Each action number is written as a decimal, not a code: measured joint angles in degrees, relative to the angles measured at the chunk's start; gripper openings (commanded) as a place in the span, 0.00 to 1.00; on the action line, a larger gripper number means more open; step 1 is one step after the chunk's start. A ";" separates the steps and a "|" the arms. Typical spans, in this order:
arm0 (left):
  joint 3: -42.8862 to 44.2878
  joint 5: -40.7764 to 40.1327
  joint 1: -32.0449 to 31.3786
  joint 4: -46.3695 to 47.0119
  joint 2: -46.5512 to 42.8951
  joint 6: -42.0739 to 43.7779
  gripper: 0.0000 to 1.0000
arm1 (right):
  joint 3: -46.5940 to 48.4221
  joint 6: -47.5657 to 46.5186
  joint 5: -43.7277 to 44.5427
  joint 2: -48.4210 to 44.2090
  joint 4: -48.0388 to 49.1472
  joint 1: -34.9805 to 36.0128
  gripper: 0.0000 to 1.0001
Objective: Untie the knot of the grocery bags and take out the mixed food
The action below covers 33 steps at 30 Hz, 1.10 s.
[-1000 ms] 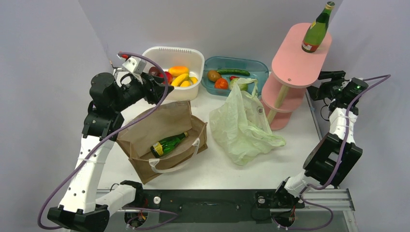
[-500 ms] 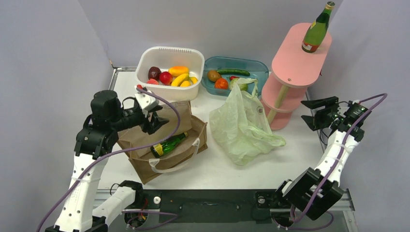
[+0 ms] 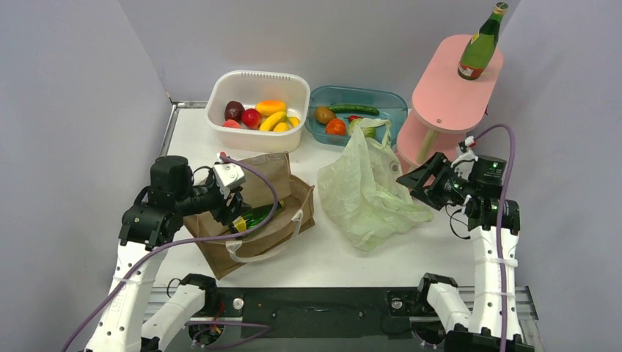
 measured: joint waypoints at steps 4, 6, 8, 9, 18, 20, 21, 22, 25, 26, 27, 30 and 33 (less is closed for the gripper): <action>-0.02 -0.09 0.00 0.39 -0.61 -2.56 0.53 | 4.48 -4.61 5.68 0.07 -0.39 9.97 0.64; -0.02 -0.37 0.00 0.39 -0.76 -3.89 0.53 | 7.65 -7.82 8.39 0.94 -0.83 17.22 0.65; -0.02 -0.74 0.00 0.37 -1.01 -4.68 0.53 | 12.22 -11.96 11.26 2.86 -2.34 24.44 0.66; -0.07 -0.94 0.00 0.37 -1.18 -4.87 0.53 | 14.25 -13.73 12.39 3.91 -2.93 27.06 0.67; -4.24 -1.95 0.00 -3.21 -9.53 4.55 0.54 | 37.73 -28.17 25.62 20.20 -6.84 52.76 0.71; -5.86 -2.14 -0.04 -5.46 -12.00 9.77 0.54 | 38.23 -28.13 26.64 23.67 -4.96 54.23 0.73; -6.29 -2.21 -0.04 -6.91 -12.70 12.09 0.54 | 38.10 -27.85 26.77 24.96 -4.15 54.71 0.74; -6.40 -2.25 -0.04 -8.46 -12.92 14.67 0.54 | 37.51 -27.54 26.86 26.49 -2.62 55.39 0.74; -6.40 -2.36 -0.04 -12.70 -11.93 21.84 0.54 | 36.41 -26.34 26.84 31.17 0.33 58.31 0.75; -6.40 -2.34 -0.04 -14.21 -11.37 24.22 0.54 | 36.41 -26.32 26.75 32.54 1.05 59.56 0.75; -6.40 -2.32 -0.04 -15.74 -10.67 26.47 0.54 | 36.39 -26.43 26.86 33.73 1.73 61.02 0.75; -6.45 -2.23 -0.09 -19.21 -9.09 32.00 0.54 | 35.56 -27.17 27.71 36.20 4.74 65.44 0.75; -7.32 -1.73 -0.50 -21.86 -8.70 37.31 0.55 | 34.32 -28.48 29.44 37.55 6.38 68.17 0.60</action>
